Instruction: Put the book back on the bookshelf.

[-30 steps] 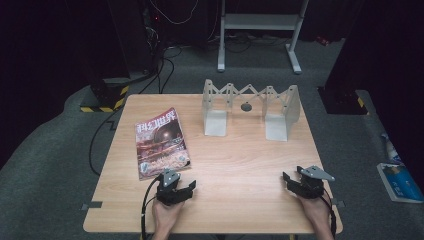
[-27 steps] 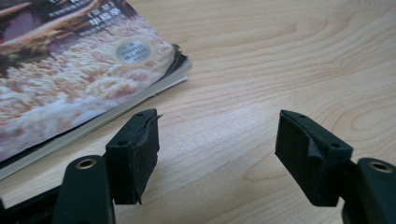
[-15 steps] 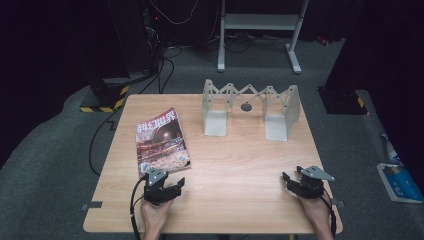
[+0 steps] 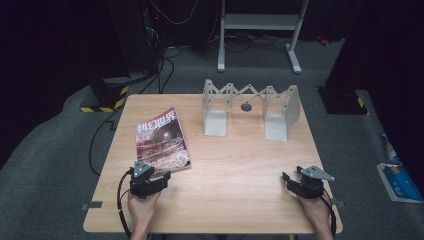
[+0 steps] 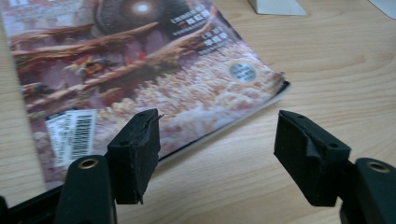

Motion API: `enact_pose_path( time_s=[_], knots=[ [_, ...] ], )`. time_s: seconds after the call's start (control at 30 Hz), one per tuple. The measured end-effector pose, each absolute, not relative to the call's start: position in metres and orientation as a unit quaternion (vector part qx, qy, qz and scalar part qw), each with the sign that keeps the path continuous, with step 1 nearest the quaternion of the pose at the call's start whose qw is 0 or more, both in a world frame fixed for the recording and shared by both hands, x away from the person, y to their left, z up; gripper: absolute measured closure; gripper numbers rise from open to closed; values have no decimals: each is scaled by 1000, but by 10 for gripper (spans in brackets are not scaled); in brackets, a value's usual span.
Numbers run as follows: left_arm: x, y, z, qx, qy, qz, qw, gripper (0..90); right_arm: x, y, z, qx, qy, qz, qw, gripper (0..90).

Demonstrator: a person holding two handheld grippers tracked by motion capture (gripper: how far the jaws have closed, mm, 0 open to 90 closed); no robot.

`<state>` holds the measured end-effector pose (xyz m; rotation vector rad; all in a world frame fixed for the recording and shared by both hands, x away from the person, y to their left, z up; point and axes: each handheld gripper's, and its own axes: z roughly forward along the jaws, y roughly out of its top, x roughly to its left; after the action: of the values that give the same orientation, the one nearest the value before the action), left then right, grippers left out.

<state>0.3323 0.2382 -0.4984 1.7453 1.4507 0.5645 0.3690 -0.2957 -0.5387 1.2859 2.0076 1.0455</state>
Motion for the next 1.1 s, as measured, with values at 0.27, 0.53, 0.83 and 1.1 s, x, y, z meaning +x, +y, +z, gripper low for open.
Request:
enact_pose_path(
  time_s=[0.27, 0.53, 0.83, 1.1],
  knots=[
    [348, 262, -500, 664, 606, 227, 373, 319, 369, -296, -539, 473, 745, 387, 268, 352],
    [365, 285, -498, 625, 648, 237, 366, 318, 369, -296, -539, 475, 744, 388, 266, 352],
    [385, 297, -507, 619, 672, 239, 330, 328, 369, -296, -539, 476, 743, 388, 266, 352],
    [397, 301, -516, 612, 680, 231, 329, 334, 369, -295, -539, 476, 743, 388, 266, 351]
  ],
)
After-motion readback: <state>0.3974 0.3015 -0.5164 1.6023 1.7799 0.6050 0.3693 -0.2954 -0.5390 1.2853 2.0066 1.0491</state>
